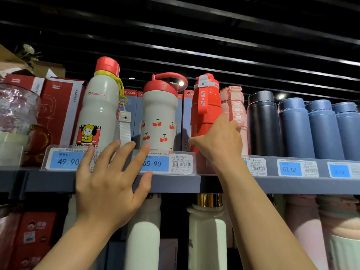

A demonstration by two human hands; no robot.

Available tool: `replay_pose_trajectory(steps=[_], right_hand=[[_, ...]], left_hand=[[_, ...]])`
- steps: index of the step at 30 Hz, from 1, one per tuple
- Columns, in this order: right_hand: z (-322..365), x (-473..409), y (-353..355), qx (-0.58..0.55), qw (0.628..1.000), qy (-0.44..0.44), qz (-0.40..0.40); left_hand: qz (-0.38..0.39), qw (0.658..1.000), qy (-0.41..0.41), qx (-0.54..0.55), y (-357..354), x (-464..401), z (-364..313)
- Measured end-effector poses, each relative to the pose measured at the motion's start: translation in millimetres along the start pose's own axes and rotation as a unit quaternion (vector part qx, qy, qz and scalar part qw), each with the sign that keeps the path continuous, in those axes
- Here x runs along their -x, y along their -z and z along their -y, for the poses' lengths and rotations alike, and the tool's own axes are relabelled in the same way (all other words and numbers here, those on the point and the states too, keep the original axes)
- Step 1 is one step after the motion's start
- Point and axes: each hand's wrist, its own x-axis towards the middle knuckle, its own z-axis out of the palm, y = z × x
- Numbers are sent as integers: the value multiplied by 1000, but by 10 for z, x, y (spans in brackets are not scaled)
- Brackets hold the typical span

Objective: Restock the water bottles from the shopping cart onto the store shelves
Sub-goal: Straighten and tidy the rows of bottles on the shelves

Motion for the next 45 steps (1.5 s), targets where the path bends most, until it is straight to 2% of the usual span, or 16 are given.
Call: replay_pose_trajectory(steps=[5,12,19,25,29,35,38,40,41,45], right_hand=[[0,15,-4,33,999,5,-16],[-42,76,22,20,1000,-7,19],[-163,126,136,-63,994,22,83],[-103,172,59,-28,999,-9,40],[-60,162,43,-16,999,-29,39],[-118,180,91,-36,998,13,47],[-297,155,224,-87,994,64,-21],[-474,56,321,-90,991,65,-71],[-552,-15,358,-83,993,53,-72],[-634,-272,332,-40,999,25,25]], left_hand=[[-6,1000,-2,-3,0,-1,-1],[-4,1000,1,-4,7,1,-2],[0,1000,5,-6,18,2,-15],[3,1000,9,0,40,0,-29],[5,1000,8,3,47,-5,-26],[9,1000,7,-1,47,10,-17],[8,1000,6,1,59,2,-26],[10,1000,9,4,62,1,-33],[10,1000,11,6,59,2,-35],[-7,1000,9,8,22,-4,-29]])
